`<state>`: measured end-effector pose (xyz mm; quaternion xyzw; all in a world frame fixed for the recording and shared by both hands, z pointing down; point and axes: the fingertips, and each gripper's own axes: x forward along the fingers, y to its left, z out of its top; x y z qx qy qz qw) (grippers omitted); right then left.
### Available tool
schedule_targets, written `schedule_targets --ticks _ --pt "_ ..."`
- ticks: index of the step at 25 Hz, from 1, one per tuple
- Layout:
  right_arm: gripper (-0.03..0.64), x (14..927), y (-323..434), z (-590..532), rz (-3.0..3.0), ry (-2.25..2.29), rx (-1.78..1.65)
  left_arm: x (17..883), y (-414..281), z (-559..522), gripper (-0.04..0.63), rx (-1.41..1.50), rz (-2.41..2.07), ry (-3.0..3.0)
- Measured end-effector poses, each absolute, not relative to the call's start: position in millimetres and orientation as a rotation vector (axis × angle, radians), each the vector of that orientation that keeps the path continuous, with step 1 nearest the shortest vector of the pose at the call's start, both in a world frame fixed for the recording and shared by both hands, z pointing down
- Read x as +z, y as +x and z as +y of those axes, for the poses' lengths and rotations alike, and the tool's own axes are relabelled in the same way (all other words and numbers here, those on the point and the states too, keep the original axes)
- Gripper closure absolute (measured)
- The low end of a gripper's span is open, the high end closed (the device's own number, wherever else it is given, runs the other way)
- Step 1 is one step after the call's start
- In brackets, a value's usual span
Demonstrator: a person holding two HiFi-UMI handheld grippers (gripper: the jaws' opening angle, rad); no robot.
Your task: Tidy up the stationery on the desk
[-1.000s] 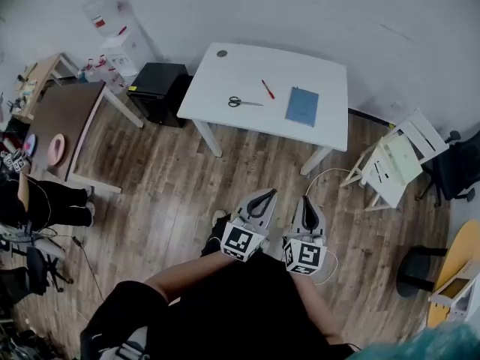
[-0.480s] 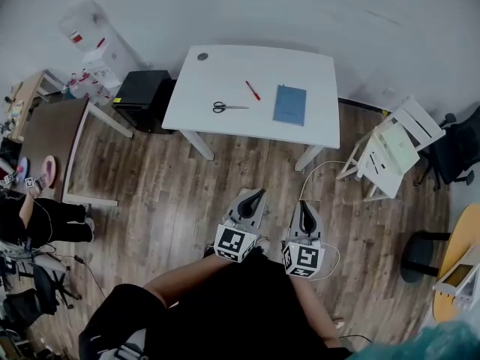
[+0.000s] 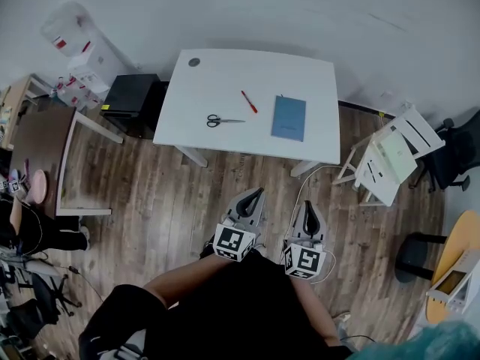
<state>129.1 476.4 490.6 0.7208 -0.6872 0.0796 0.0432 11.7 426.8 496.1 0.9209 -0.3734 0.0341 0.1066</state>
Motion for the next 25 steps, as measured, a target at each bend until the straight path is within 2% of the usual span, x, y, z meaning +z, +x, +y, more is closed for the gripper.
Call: schedule_targets --ticks 10,25 --pt "0.583 463 104 364 -2.103 2.07 0.116 480 -4 315 0.581 -0.03 -1.085 2.661" --pt "0.583 480 80 275 -2.094 2.06 0.238 488 -52 232 0.581 -0.046 -1.069 2.652"
